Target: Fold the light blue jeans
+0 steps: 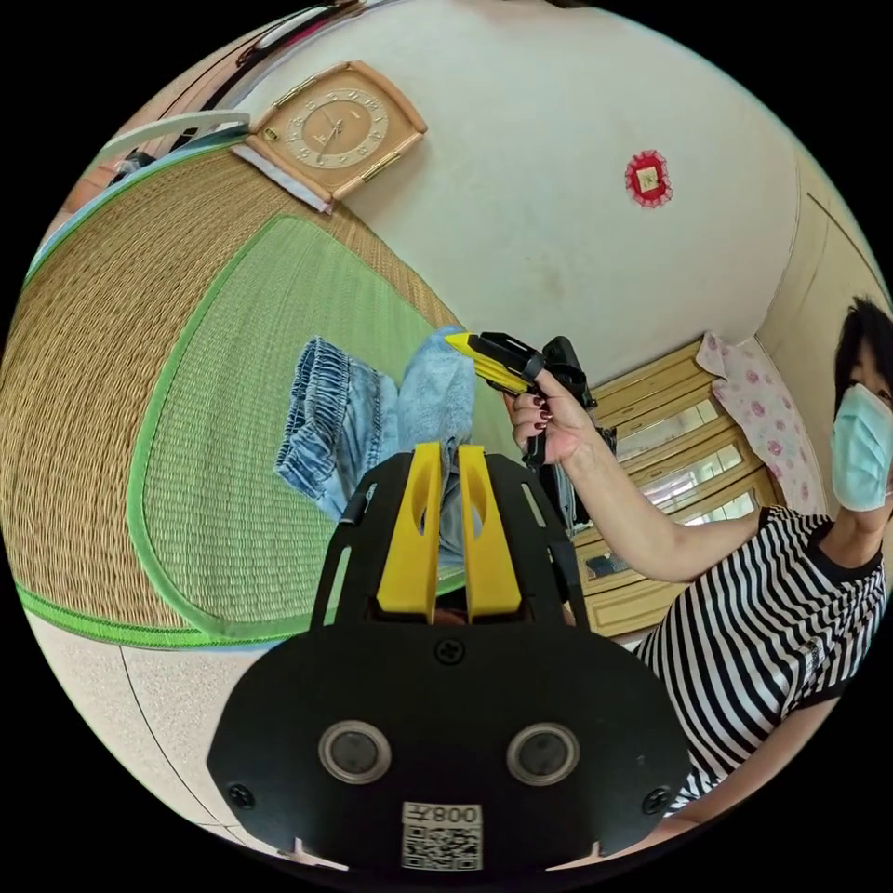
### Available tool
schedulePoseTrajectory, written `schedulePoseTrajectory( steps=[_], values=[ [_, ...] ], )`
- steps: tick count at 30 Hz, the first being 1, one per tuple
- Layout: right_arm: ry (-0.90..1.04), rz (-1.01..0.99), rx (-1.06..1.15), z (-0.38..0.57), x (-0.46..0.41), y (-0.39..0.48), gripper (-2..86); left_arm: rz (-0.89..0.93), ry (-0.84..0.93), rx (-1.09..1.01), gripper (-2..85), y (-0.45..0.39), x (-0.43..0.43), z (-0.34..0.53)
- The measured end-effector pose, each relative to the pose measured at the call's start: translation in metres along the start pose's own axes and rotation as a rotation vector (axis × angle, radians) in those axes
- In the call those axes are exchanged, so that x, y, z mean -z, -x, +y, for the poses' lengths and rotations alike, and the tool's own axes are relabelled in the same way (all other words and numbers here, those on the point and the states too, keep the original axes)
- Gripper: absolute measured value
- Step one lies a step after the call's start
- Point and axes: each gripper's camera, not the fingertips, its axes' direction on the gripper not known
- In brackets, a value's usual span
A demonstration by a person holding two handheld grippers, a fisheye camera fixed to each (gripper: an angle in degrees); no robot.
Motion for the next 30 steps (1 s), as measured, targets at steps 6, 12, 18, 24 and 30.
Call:
schedulePoseTrajectory(
  steps=[6,12,18,24,30],
  values=[
    [0.045,0.039,0.017,-0.013,-0.029,0.015,3.2,0.006,-0.037,0.052,3.1,0.045,0.03,0.002],
    [0.129,0.046,0.027,-0.028,-0.054,0.017,5.9,-0.007,-0.07,0.155,3.6,0.09,0.049,0.013],
    [0.108,-0.037,0.161,-0.022,-0.035,0.034,3.2,-0.09,-0.16,0.185,1.8,0.097,0.078,0.031],
    [0.119,-0.002,0.242,-0.022,-0.037,0.043,0.4,-0.119,-0.236,0.073,0.2,0.069,0.092,0.034],
    [0.234,0.249,0.34,-0.049,-0.094,0.068,0.1,-0.312,-0.01,-0.049,0.2,0.057,0.052,0.006]
  ],
)
